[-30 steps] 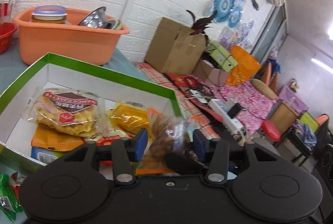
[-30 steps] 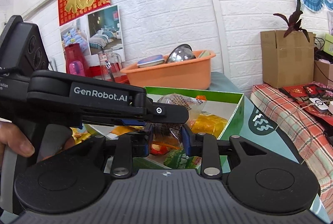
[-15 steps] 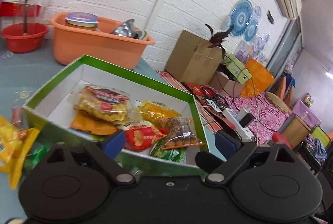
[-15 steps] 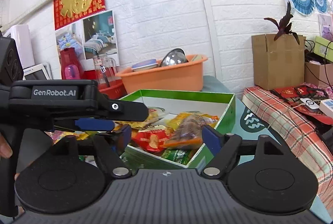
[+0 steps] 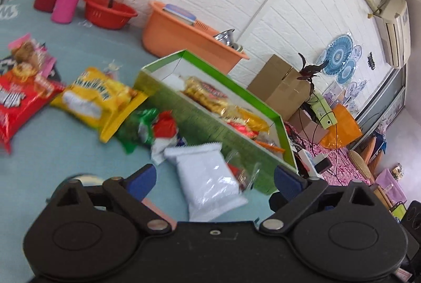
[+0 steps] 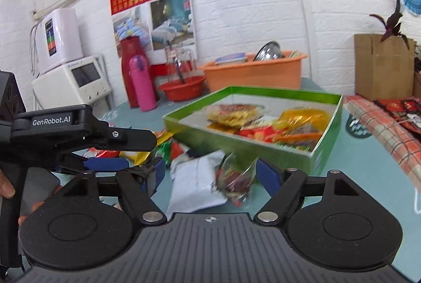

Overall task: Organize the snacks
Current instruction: 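Lower both grippers onto the white packet and close them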

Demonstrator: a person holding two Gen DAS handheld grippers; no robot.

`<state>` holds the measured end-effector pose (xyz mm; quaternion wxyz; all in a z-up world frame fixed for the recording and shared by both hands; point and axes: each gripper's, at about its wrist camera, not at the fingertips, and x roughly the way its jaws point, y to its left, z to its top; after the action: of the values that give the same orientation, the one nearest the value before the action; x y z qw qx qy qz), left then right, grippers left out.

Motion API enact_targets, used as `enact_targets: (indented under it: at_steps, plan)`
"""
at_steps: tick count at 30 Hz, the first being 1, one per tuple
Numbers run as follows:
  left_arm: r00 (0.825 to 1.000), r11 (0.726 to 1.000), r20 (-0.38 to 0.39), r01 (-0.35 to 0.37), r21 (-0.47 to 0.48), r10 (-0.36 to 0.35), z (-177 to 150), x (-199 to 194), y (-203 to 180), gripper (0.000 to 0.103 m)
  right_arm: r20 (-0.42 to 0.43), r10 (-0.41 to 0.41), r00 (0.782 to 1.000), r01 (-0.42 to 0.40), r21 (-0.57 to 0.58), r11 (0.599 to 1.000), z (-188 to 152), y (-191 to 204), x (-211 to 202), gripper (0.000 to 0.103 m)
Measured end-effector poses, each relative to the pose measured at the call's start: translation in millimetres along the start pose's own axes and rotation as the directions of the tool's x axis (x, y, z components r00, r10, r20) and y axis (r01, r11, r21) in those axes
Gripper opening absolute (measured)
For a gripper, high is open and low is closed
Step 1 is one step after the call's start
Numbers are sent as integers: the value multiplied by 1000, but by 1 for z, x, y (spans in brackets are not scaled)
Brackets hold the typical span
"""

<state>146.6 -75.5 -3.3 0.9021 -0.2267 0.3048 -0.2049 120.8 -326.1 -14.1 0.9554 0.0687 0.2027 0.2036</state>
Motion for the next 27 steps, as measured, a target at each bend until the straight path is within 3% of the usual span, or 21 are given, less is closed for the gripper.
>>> enact_targets:
  at_steps: [7,12,14,15,16,19,23,25,27]
  plan:
    - [999,998,-43,-10,-57,8,-22,-14,24,103,-137,59,989,-42,124,991,-21,7,22,103]
    - [999,998,-25,-27,-59,25,-23,-29,31,103,-162,56,985,-28,173,985,-21,8,43,103]
    - [999,998,-16,-34,-58,34,-22,-34,32,103,-160,44,986,-15,178,984,-19,7,51,95]
    - [999,997,-13,-39,-60,38,-22,-36,34,103,-169,34,985,-4,178,984,-19,8,55,69]
    - [999,997,-10,-43,-62,43,-21,-37,36,103,-185,41,982,-8,178,984,-19,8,59,31]
    - [999,996,-5,-53,-69,53,-21,-40,41,103,-216,153,964,-121,153,981,-23,22,55,18]
    - [998,995,-15,-61,-80,60,-20,-36,43,103,-241,272,932,-271,37,962,-29,57,39,19]
    - [998,996,-23,-58,-73,56,-20,-34,44,103,-232,277,933,-285,-3,958,-28,61,29,42]
    - [998,996,-34,-58,-67,55,-19,-32,45,103,-218,244,945,-253,-18,967,-26,59,21,54]
